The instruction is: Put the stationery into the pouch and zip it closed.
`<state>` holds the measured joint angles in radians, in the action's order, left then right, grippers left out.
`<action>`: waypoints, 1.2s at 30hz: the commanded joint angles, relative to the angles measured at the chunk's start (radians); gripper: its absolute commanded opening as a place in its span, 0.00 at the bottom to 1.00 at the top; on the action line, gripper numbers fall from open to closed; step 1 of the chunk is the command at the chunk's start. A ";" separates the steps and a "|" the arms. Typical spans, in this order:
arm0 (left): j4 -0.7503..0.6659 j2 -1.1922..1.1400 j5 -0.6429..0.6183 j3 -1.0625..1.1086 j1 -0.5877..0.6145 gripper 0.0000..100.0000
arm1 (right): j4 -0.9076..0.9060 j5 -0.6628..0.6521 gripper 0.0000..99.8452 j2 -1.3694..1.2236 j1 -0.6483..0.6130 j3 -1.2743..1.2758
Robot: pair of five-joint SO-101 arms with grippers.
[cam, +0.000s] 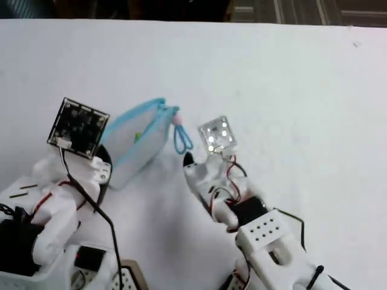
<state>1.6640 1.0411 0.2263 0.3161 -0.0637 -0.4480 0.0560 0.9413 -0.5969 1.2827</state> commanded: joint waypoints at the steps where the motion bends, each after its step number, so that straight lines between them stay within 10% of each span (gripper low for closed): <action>1: -0.008 -0.019 0.000 -0.002 0.015 0.02 | 0.016 0.023 0.20 0.010 -0.110 -0.009; 8: -0.008 -0.019 0.000 -0.002 0.018 0.02 | 0.019 0.025 0.20 0.010 -0.200 -0.031; 21: -0.008 -0.019 -0.002 -0.002 0.012 0.02 | 0.153 0.015 0.20 -0.012 0.002 -0.084; 36: -0.015 -0.021 -0.003 -0.002 0.018 0.02 | 0.389 0.015 0.20 -0.625 0.018 -0.293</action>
<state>1.6563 1.0395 0.2248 0.3176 -0.0637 -0.0936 0.0729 0.4089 -0.5953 1.0756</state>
